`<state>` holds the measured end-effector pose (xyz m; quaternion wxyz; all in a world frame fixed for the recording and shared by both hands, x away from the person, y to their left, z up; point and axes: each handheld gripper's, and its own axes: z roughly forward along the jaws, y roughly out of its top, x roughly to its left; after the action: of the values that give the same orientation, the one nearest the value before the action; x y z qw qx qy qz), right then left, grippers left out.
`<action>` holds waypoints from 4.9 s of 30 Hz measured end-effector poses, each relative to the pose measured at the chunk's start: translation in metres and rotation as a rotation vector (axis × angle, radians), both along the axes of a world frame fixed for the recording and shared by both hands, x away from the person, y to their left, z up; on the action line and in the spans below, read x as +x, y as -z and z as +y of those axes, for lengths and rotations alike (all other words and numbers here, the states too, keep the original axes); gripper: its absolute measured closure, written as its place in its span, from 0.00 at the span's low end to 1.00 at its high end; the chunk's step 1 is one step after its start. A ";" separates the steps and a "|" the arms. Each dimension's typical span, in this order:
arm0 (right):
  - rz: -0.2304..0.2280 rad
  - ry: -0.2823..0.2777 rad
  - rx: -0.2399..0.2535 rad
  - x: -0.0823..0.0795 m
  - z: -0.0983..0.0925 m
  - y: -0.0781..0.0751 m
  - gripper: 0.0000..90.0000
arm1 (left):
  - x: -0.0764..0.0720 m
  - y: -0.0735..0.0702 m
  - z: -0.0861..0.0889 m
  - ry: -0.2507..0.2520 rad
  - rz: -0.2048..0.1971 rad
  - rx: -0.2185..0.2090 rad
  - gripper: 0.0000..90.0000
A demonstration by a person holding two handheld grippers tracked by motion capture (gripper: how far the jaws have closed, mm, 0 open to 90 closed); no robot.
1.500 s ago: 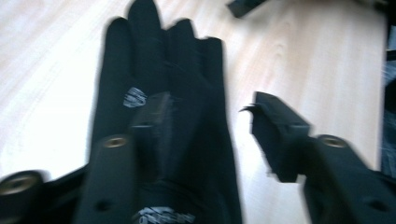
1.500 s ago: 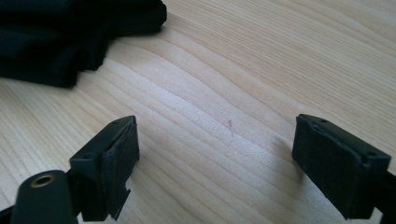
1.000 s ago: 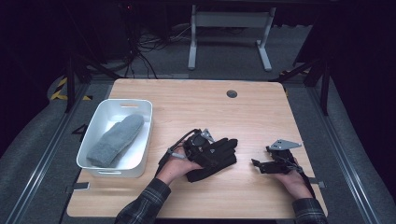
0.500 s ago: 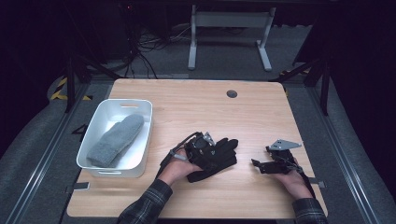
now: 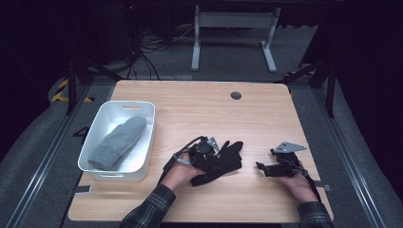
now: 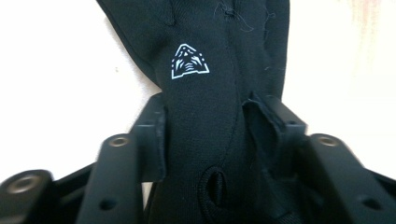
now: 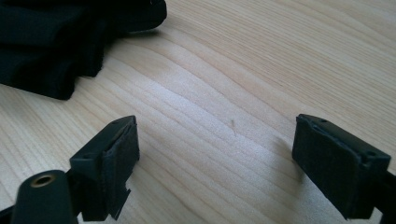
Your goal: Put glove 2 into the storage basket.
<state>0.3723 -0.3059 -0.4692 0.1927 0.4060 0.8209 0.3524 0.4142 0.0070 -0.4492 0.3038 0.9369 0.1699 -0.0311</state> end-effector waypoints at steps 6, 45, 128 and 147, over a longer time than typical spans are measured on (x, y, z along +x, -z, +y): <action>0.001 0.000 0.000 0.000 0.000 0.000 0.17 | 0.002 0.000 0.002 -0.008 0.050 -0.019 0.71; -0.001 0.002 -0.002 0.000 0.000 0.000 0.17 | 0.004 -0.090 0.073 -0.186 0.008 -0.091 0.76; 0.001 0.004 0.001 0.000 0.001 0.000 0.17 | 0.005 -0.101 0.272 -0.713 -0.107 -0.094 0.22; 0.001 0.004 0.001 0.000 0.001 0.000 0.17 | -0.006 -0.106 0.190 -0.531 -0.111 -0.198 0.22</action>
<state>0.3720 -0.3049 -0.4692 0.1929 0.4080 0.8199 0.3523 0.4083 0.1965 -0.3437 0.4001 0.8256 0.3887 0.0844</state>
